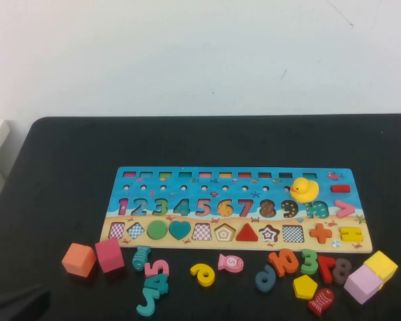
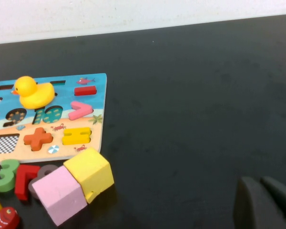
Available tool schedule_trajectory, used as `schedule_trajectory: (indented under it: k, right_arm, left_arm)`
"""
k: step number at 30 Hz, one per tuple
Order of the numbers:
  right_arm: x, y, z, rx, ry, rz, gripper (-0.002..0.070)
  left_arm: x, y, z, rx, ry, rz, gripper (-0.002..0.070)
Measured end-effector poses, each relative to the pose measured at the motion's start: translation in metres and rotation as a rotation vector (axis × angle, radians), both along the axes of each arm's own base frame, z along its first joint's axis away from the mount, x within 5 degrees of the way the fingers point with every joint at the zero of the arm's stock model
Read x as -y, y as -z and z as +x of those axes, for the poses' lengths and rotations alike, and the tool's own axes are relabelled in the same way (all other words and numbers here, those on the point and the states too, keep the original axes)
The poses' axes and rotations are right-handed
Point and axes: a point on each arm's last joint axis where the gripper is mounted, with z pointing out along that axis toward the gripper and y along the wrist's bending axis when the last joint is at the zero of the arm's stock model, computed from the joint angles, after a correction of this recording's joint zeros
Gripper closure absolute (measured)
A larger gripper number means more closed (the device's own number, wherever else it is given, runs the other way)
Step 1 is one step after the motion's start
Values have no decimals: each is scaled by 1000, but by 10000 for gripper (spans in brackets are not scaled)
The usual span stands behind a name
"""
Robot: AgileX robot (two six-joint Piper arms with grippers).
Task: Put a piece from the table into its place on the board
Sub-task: Pick up the "Pentagon"
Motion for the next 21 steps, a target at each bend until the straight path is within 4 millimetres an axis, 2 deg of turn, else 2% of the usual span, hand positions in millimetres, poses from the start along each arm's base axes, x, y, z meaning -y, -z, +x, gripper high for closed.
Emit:
schedule_trajectory:
  k: [6,11,15,21]
  right_arm:
    - [0,0,0,0,0,0,657]
    - [0,0,0,0,0,0,657]
    - [0,0,0,0,0,0,657]
    - [0,0,0,0,0,0,657]
  left_arm:
    - [7,-42,41,-34,255,247,678]
    - [15,-51,87,-108,391,319,678]
    - [38,-48,113,-146,521,416,677]
    - [93,-38,141,-218,666,616,677]
